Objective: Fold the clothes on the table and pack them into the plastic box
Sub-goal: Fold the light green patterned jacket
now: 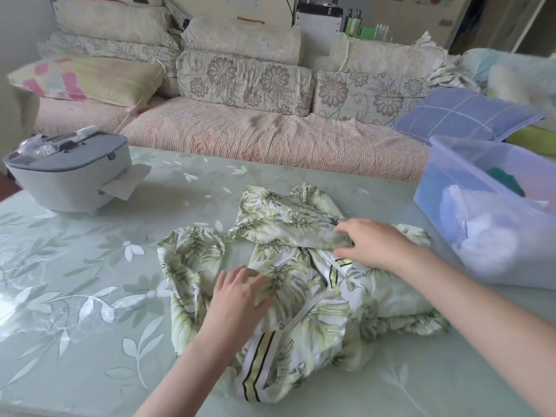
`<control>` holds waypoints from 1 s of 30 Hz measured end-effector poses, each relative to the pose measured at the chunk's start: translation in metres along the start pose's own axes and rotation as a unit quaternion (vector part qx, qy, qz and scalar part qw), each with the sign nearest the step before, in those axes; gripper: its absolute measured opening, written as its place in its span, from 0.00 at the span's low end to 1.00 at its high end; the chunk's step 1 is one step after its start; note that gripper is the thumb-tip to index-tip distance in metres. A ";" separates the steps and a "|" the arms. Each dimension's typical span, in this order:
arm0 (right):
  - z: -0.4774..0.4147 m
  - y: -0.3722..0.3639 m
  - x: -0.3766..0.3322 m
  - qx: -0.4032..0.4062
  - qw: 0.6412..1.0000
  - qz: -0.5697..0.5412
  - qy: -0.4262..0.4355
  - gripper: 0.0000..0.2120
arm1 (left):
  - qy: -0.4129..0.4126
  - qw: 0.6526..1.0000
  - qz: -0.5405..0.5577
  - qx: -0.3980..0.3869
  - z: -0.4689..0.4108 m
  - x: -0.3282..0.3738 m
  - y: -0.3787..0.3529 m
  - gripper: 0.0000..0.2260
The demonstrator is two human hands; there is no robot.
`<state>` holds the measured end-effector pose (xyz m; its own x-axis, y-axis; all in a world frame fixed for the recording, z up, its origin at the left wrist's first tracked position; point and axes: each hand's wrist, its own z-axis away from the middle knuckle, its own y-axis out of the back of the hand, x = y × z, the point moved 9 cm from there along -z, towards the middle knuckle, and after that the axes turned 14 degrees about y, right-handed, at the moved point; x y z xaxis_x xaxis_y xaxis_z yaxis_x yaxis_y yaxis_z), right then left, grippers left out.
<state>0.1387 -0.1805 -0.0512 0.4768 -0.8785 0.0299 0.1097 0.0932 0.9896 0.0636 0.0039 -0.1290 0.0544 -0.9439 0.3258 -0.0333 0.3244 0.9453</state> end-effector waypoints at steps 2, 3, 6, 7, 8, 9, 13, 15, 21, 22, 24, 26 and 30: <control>0.003 -0.032 0.003 -0.115 0.993 -0.026 -0.007 0.22 | -0.082 0.995 0.011 -0.062 0.006 0.021 -0.015 0.23; 0.008 -0.043 0.004 -0.161 0.986 -0.034 -0.003 0.19 | -0.113 0.989 0.032 -0.095 0.010 0.029 -0.022 0.25; 0.030 -0.069 0.002 -0.262 0.957 -0.122 0.022 0.09 | -0.129 0.979 0.040 -0.154 0.018 0.034 -0.037 0.29; 0.041 -0.078 0.001 -0.311 0.938 -0.154 0.019 0.08 | -0.126 0.980 0.013 -0.155 0.019 0.032 -0.041 0.29; 0.054 -0.086 0.002 -0.361 0.916 -0.175 0.005 0.08 | -0.119 0.980 -0.013 -0.157 0.018 0.027 -0.046 0.29; 0.066 -0.092 0.007 -0.398 0.898 -0.185 -0.019 0.10 | -0.112 0.981 -0.027 -0.159 0.017 0.024 -0.048 0.28; 0.077 -0.080 0.045 -0.358 0.917 -0.138 -0.111 0.17 | -0.092 0.988 -0.014 -0.122 0.005 0.020 -0.035 0.22; 0.066 -0.060 0.053 -0.261 0.954 -0.104 -0.107 0.15 | -0.086 0.993 0.014 -0.075 0.000 0.020 -0.021 0.17; 0.013 -0.020 0.035 0.004 0.997 -0.057 -0.054 0.30 | -0.143 0.985 0.066 -0.065 0.015 0.042 -0.016 0.22; 0.003 -0.028 0.035 -0.002 0.996 -0.067 -0.066 0.39 | -0.146 0.984 0.063 -0.082 0.017 0.045 -0.022 0.22; -0.017 -0.053 0.037 -0.025 0.987 -0.118 -0.108 0.49 | -0.145 0.983 0.051 -0.098 0.017 0.046 -0.033 0.21; -0.037 -0.080 0.032 -0.024 0.966 -0.213 -0.143 0.48 | -0.145 0.983 0.045 -0.106 0.016 0.046 -0.037 0.21; -0.074 -0.090 -0.018 0.043 0.963 -0.257 -0.069 0.24 | -0.128 0.985 0.099 -0.063 0.009 0.041 -0.017 0.15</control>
<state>0.1846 -0.1384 -0.1510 0.2576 -0.8530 -0.4538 0.2237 -0.4043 0.8869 0.0578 -0.0410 -0.1321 -0.1950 -0.8411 0.5045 0.1066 0.4932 0.8634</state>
